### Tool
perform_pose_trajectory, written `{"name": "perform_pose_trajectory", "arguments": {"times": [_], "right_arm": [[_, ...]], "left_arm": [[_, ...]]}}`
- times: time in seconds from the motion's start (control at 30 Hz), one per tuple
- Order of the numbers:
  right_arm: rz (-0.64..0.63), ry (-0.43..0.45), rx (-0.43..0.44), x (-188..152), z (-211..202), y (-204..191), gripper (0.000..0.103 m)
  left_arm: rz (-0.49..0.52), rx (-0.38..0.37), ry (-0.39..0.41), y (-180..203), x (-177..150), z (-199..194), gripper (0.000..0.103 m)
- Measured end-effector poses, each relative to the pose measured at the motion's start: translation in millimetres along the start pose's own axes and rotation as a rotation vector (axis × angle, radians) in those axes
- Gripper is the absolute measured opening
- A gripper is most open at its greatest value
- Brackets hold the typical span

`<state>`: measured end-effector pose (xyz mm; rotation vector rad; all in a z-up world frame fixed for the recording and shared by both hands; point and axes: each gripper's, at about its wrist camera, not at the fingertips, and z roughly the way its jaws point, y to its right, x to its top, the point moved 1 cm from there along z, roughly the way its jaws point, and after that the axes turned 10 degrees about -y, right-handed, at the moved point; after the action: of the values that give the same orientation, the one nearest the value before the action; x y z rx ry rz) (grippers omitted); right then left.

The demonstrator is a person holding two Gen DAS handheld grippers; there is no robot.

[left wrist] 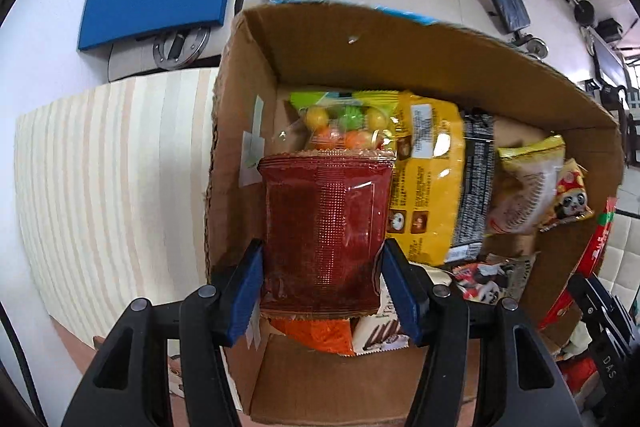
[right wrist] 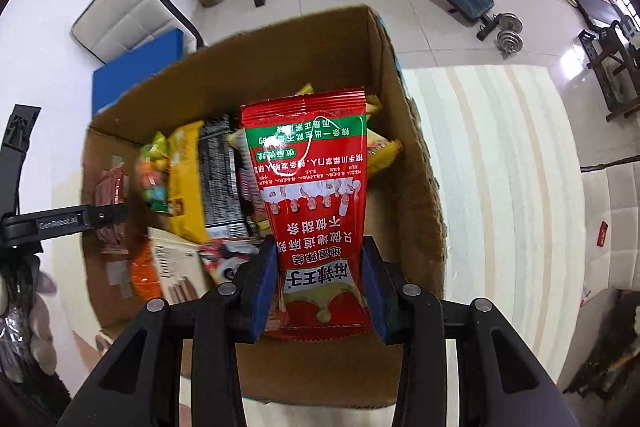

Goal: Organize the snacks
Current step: 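Carry both red packets over the box and open both tools to drop them, then grasp the silver pouch with the left tool while the right tool grasps the wrapped egg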

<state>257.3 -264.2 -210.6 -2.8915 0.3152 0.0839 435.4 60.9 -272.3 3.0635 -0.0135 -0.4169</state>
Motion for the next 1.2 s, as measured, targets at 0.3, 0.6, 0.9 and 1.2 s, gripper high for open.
{"name": "perform_pose_trajectory", "arguments": {"times": [0.3,0.6,0.9,1.2], "right_arm": [[-0.004,-0.019,-0.023,1.8,11.1,-0.6,0.088],[-0.011,0.008,-0.057,-3.9,0.7,-8.9,0.092],[-0.084,0.088,-0.035,-35.2,-27.5,-29.9,0.093],[-0.112,0.122,0.136,-124.6,-35.9,-33.0,0.093]], "left_arm": [[-0.021,-0.071,0.004,-0.6,1.8,-1.8,0.085],[0.027,-0.033,0.081,14.7,-22.1,-21.4,0.094],[0.074,-0.072,0.285,22.6,-78.8,-62.5,0.094],[-0.019,-0.058,0.431,16.9,-178.2,-62.0,0.094]]}}
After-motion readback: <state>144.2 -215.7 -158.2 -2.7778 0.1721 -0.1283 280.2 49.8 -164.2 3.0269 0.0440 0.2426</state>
